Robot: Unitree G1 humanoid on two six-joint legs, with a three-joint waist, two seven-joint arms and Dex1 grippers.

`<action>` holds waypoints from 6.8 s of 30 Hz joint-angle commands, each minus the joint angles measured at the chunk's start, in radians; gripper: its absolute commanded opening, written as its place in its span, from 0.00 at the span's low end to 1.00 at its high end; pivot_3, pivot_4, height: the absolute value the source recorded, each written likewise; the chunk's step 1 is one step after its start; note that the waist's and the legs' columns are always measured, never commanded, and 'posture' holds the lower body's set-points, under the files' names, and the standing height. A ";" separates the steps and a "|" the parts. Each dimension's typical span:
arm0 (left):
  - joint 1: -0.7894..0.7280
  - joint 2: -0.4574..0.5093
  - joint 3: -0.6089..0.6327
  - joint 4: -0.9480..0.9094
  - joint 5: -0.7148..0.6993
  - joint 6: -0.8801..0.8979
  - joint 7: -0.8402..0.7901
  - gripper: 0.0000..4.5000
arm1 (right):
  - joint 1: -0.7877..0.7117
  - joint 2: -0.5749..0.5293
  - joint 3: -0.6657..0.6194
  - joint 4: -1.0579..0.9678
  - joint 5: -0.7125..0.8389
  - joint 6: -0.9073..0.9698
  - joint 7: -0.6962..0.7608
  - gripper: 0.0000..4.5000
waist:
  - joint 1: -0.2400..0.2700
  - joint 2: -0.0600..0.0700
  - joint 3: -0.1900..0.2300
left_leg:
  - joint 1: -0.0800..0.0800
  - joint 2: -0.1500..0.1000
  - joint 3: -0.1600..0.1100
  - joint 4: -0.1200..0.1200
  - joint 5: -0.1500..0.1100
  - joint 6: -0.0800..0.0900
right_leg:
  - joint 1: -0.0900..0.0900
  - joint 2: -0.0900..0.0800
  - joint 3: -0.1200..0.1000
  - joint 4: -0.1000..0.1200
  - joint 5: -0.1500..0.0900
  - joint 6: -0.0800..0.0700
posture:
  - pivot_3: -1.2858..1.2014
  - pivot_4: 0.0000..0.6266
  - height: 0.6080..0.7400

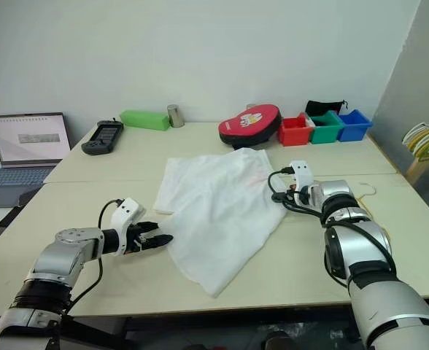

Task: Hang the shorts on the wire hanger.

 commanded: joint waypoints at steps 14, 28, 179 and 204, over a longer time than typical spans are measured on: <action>-0.017 -0.049 -0.039 0.050 0.042 -0.060 -0.040 0.05 | 0.019 -0.028 -0.059 -0.022 -0.012 0.014 -0.083 0.00 | -0.002 0.001 -0.003 | 0.000 0.000 0.001 0.000 0.000 0.000 | 0.000 0.000 0.000 0.000 0.000 0.000 | 0.50 0.00 1.00; -0.148 -0.062 -0.065 0.245 0.119 -0.185 -0.064 0.01 | 0.133 -0.119 -0.030 -0.308 0.016 0.368 -0.001 0.00 | 0.000 0.003 -0.004 | 0.006 -0.001 0.001 0.000 0.001 0.002 | 0.008 0.000 -0.001 -0.001 -0.003 0.005 | 0.49 0.04 1.00; 0.350 0.310 -0.088 -0.395 0.078 -0.321 -0.304 0.68 | 0.762 -0.579 0.386 -1.528 -0.085 -0.375 0.793 0.68 | -0.028 -0.003 0.027 | 0.015 0.010 0.018 -0.007 -0.001 0.012 | 0.010 0.001 0.022 -0.016 -0.004 0.001 | 0.49 0.07 1.00; -0.094 0.019 -0.083 -0.618 -0.145 0.041 -0.093 0.98 | 0.412 -0.590 0.139 -0.930 0.007 0.275 0.407 1.00 | -0.036 -0.011 0.032 | 0.011 0.009 0.030 -0.002 -0.004 0.008 | 0.008 0.002 0.027 -0.021 0.003 0.012 | 0.45 0.06 1.00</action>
